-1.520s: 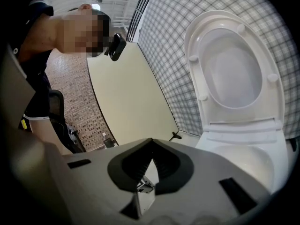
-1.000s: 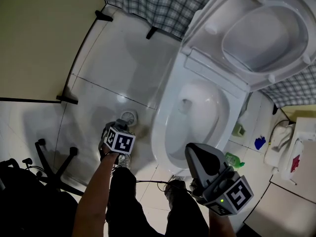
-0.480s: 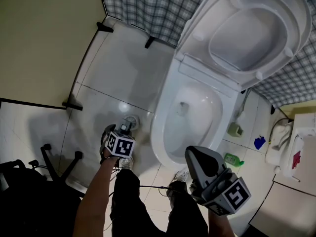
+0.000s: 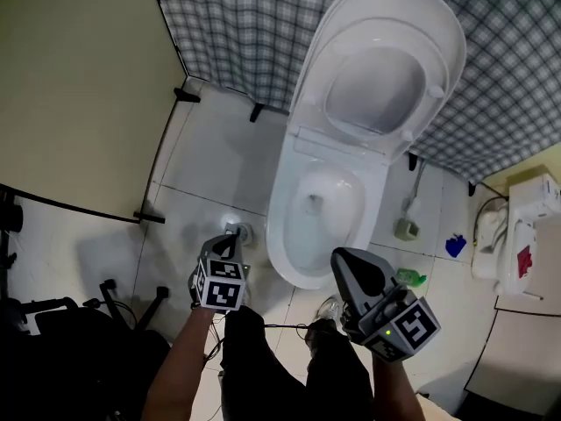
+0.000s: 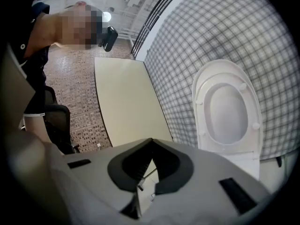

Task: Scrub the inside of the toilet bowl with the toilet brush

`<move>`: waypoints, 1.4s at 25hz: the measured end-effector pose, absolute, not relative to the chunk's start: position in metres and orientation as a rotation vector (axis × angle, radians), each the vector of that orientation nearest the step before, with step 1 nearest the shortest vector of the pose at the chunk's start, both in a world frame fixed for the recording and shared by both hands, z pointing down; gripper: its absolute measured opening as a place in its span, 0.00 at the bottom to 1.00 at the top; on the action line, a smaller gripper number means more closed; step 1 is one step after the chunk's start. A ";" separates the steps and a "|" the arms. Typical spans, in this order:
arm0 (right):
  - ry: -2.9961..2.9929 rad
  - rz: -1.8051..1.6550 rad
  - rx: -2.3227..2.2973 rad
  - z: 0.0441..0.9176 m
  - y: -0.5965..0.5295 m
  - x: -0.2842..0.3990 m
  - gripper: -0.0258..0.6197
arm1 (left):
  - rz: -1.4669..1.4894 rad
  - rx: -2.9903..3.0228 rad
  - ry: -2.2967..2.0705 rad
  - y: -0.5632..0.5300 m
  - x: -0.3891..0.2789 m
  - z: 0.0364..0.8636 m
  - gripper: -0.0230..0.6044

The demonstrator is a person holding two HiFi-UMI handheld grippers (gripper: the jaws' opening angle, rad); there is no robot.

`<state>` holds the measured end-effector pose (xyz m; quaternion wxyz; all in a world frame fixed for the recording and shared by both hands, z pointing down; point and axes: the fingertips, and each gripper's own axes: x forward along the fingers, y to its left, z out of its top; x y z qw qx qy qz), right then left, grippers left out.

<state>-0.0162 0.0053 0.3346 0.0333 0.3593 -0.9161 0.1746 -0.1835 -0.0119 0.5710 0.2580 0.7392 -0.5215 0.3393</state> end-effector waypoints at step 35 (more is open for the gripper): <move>-2.885 0.161 1.352 0.104 0.033 0.071 0.04 | 0.323 2.704 -1.038 -0.006 0.029 0.153 0.04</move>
